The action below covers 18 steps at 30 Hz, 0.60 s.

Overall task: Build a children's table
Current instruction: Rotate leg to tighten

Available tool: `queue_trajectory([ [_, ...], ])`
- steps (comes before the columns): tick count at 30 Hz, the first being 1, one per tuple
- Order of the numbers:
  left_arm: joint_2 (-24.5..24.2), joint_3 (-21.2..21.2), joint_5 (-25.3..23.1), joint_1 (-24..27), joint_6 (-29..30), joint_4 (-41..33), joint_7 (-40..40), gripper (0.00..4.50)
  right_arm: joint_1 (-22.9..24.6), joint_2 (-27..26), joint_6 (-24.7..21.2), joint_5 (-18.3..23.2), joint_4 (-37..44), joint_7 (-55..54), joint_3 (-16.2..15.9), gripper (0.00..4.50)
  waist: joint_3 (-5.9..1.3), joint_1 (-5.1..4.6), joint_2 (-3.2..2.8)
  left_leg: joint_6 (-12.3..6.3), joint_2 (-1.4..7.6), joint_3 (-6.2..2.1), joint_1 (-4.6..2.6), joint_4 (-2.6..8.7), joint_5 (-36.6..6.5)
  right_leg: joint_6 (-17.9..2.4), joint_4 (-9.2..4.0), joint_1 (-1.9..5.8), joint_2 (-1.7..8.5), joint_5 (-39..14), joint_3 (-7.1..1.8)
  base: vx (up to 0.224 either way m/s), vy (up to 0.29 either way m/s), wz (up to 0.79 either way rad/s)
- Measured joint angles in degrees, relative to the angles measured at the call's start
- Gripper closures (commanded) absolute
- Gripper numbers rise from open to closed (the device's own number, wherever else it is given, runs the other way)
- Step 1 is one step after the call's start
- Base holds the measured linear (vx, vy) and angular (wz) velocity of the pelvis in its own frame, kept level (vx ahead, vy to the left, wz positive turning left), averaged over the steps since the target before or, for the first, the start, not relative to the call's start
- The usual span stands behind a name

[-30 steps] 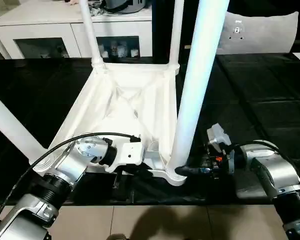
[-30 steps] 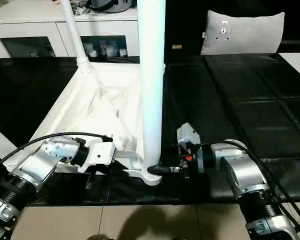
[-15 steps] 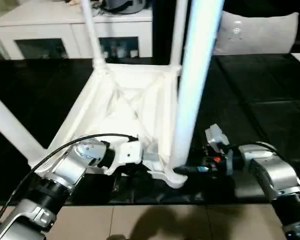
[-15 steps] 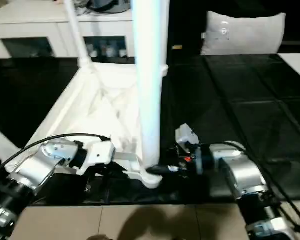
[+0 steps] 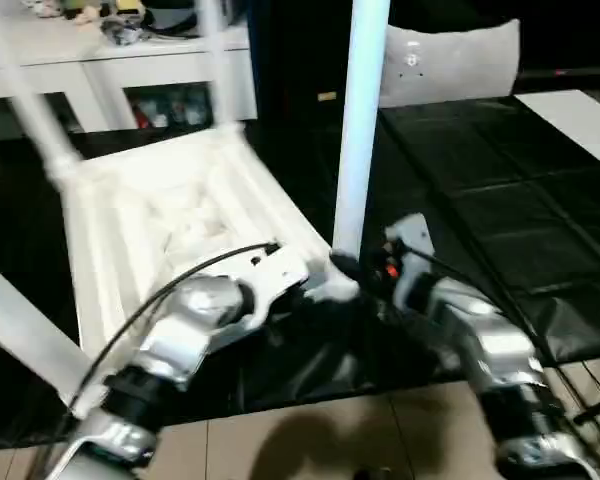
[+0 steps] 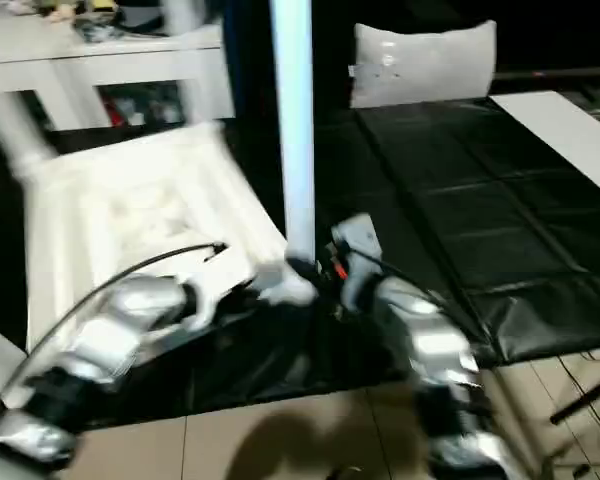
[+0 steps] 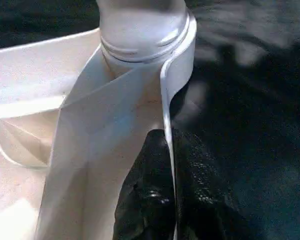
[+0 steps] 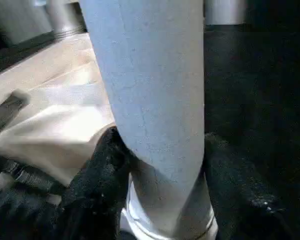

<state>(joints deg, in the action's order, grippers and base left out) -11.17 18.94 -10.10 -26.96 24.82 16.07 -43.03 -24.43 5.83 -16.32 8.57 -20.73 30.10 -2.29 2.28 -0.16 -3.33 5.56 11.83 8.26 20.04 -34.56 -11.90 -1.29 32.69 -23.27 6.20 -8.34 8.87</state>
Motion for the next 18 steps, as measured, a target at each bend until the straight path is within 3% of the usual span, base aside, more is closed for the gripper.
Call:
queue_trajectory([
  [1,0.66,0.00,-0.47,-0.25,0.40,0.20,1.26,4.50,-0.53,-0.69,0.38,-0.41,-0.71,-1.89,0.03,2.59,0.00,-0.18,0.00,0.00,0.00,-0.02,0.04,0.03,-0.01,0.00,-0.04,0.00,0.00,0.00,0.01,0.000,0.000,0.00],
  [2,1.45,0.00,-0.95,-0.42,0.70,0.32,2.44,4.50,-0.67,-1.56,1.27,-0.49,-1.28,-3.24,0.61,2.04,0.02,-0.28,0.05,-0.02,0.02,-0.03,0.07,0.07,-0.03,0.01,-0.06,0.00,0.00,0.01,0.00,0.000,0.000,0.00],
  [4,1.78,0.04,-0.87,-0.54,0.80,0.30,2.70,4.50,-0.60,-1.78,2.70,-0.44,-1.96,-3.47,0.96,1.90,0.03,-0.16,0.07,-0.07,0.03,-0.05,0.10,0.13,-0.11,0.02,-0.06,-0.01,0.01,0.02,-0.03,0.000,0.000,0.00],
  [8,2.26,1.58,0.30,-0.52,-0.20,-0.81,0.54,4.50,0.76,0.39,4.29,-0.09,-2.21,-1.07,1.90,1.57,0.04,2.48,0.04,-0.26,0.00,-0.12,0.28,0.28,-0.17,0.08,0.12,-0.17,0.02,0.11,-0.15,0.000,0.000,0.00],
  [11,0.50,2.08,1.31,-0.52,-2.31,-0.76,-1.69,4.50,2.10,3.27,6.15,0.94,-1.74,3.60,1.88,1.24,0.03,3.69,0.00,-0.32,0.01,-0.09,0.44,0.29,-0.24,-0.17,0.44,-0.49,0.03,-0.04,-0.22,0.018,-0.004,0.00],
  [16,-3.16,2.19,2.52,-0.63,-8.39,1.25,-6.45,4.50,4.16,9.72,7.82,2.94,-0.13,13.33,1.57,1.06,0.04,4.97,-0.07,-0.33,0.04,-0.05,0.56,0.16,-0.22,-0.26,0.55,-0.68,0.02,0.04,-0.26,0.000,0.000,0.00],
  [18,-4.55,2.23,2.96,-0.73,-10.75,2.16,-8.97,4.50,4.28,11.88,8.09,3.11,0.55,17.57,0.90,0.71,0.04,5.16,-0.07,-0.30,0.04,0.01,0.50,0.10,-0.21,-0.12,0.53,-0.63,0.02,0.02,-0.30,0.000,0.000,0.00],
])
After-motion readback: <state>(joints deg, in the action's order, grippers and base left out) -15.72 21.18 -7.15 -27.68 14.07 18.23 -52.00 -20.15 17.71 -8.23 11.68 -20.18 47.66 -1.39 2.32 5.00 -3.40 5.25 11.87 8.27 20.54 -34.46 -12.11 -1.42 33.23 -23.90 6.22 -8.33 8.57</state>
